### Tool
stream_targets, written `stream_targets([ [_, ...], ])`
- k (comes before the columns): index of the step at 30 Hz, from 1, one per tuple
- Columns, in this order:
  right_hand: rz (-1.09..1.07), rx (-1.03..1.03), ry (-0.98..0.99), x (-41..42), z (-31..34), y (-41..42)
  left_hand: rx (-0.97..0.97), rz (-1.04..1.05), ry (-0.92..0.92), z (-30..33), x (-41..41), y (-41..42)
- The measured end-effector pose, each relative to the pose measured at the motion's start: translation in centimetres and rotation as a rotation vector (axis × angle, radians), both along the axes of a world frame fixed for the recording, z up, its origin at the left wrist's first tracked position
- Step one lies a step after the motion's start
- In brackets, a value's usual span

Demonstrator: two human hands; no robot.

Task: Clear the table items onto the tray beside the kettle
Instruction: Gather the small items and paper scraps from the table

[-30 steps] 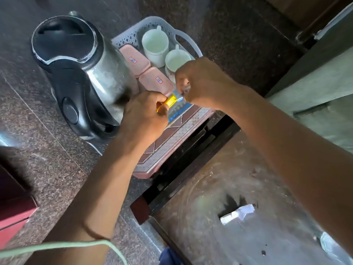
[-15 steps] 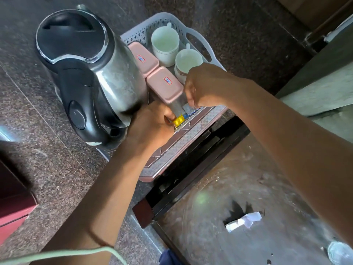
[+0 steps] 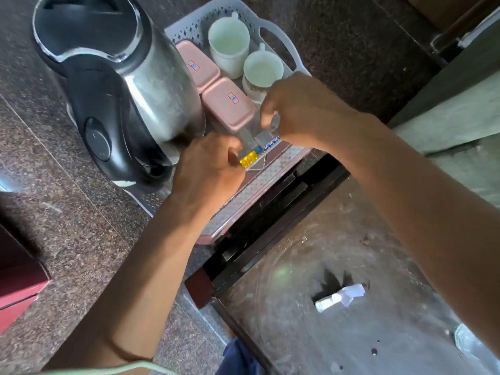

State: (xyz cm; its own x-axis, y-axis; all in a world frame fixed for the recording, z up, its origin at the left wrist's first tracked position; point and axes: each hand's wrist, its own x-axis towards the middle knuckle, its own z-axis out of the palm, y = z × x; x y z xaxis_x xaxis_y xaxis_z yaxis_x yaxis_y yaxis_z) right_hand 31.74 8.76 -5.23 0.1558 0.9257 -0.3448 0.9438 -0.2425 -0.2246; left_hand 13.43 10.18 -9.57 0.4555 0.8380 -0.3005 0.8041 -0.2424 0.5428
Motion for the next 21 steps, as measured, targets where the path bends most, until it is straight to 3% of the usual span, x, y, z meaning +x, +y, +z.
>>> stream_targets([
  [8,-0.181,0.353,0.181,0.1,2.9,-8.8,0.231,-0.033,-0.410,3.1,0.8,-6.1],
  [11,-0.218,0.410,0.211,0.1,2.5,-13.5,0.208,-0.102,-0.503,2.8,1.2,-9.8],
  [14,-0.298,0.380,0.270,-0.2,1.1,-18.6,0.178,-0.193,-0.448,1.8,1.2,-13.3],
  [17,-0.379,0.249,0.187,-0.5,-1.3,-23.7,0.107,-0.280,-0.330,0.1,0.8,-17.0],
  [21,-0.326,0.047,0.210,-0.8,-4.7,-29.3,0.050,-0.427,-0.133,-2.6,-0.5,-22.2],
])
